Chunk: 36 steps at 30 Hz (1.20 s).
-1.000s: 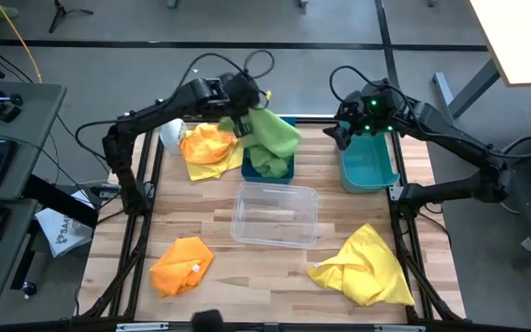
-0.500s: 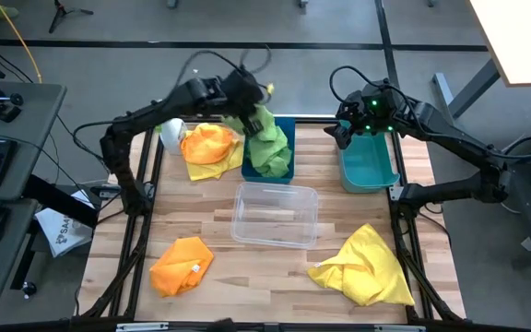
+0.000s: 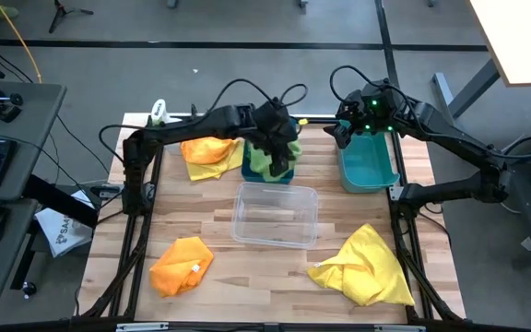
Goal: Sort microfiber towel by color & place in baskets
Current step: Put the green microfiber cloth into the blue bin
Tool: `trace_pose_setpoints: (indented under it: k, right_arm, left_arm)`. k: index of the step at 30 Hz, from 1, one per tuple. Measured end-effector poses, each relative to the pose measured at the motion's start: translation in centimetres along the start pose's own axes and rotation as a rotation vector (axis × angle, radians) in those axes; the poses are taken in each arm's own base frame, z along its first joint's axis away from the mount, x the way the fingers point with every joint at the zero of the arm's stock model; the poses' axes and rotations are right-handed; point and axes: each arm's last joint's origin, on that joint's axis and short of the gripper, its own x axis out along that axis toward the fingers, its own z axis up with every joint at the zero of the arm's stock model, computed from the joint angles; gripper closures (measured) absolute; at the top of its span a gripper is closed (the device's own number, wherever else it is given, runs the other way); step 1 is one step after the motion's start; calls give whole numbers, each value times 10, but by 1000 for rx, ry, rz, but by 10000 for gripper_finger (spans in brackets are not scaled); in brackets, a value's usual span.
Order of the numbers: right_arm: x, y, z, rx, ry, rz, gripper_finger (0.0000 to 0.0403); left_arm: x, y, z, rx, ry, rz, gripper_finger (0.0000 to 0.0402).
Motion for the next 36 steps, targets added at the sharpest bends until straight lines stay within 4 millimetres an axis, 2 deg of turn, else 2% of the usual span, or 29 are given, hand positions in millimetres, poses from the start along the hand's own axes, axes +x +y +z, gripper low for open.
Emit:
trace_pose_setpoints:
  k: [5,12,15,19,24,27,30,33,36]
  right_arm:
    - [0,0,0,9,1,0,82]
    - [0,0,0,29,1,0,82]
    - [0,0,0,29,1,0,82]
    - [0,0,0,36,1,-1,82]
    - [0,0,1,37,-13,2,82]
    - [0,0,3,51,-31,4,82]
    - [0,0,4,51,-50,-14,82]
    - [1,0,6,51,-77,-30,82]
    - [3,0,6,50,-84,-33,82]
  left_arm:
    - [-1,8,0,40,-4,17,401]
    - [-9,58,-13,-8,62,204,401]
    - [-4,78,-28,-22,126,265,401]
    - [12,95,-56,-61,203,280,401]
    - [31,103,-95,-40,374,354,401]
    - [33,103,-113,-25,481,439,401]
    - [24,104,-113,-28,470,493,401]
    - [18,104,-105,-46,390,523,401]
    - [20,100,-94,-35,265,446,401]
